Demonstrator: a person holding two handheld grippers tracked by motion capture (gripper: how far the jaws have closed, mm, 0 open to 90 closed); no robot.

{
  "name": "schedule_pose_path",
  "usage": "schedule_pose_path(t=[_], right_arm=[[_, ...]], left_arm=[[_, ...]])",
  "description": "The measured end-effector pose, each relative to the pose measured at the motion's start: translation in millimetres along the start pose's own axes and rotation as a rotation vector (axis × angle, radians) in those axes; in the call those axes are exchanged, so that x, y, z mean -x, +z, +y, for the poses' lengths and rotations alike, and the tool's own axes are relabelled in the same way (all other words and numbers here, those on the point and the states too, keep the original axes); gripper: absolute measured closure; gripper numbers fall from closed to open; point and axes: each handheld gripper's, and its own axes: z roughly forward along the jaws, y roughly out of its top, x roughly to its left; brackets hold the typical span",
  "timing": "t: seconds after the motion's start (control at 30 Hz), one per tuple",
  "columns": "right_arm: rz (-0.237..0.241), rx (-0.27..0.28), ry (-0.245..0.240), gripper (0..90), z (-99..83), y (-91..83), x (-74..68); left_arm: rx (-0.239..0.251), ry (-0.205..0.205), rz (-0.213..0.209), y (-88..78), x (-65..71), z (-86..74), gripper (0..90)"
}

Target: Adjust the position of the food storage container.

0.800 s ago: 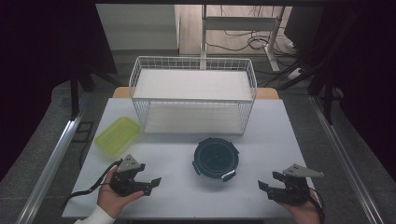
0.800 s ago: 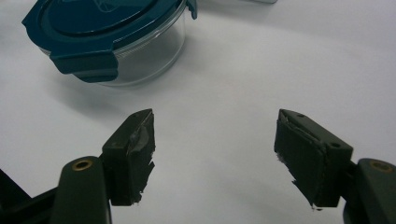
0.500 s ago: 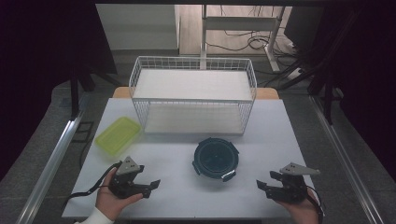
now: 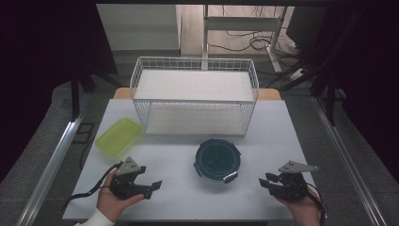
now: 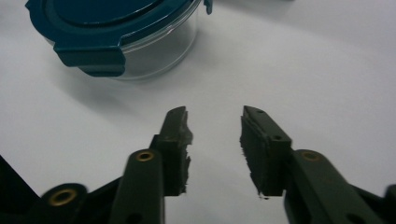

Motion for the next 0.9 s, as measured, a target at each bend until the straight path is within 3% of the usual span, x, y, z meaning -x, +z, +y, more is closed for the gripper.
schedule_pose_path(t=[0.23,0.5,0.7,0.9], right_arm=[[0.011,-0.03,-0.057,72.6,15.9,6.2,-4.5],[0.028,-0.038,-0.067,87.7,48.4,27.3,1.1],[-0.015,-0.038,-0.095,89.0,89.1,42.6,7.1],[-0.048,-0.099,-0.102,88.9,114.0,67.5,15.8]], left_arm=[[0.002,-0.002,0.0,-0.1,0.2,0.0,18.7],[0.001,0.0,0.002,-1.0,0.4,-0.2,18.7],[0.001,-0.001,0.006,-1.5,-0.3,0.0,18.8],[0.001,0.009,0.006,-2.1,-0.1,-0.7,18.8]])
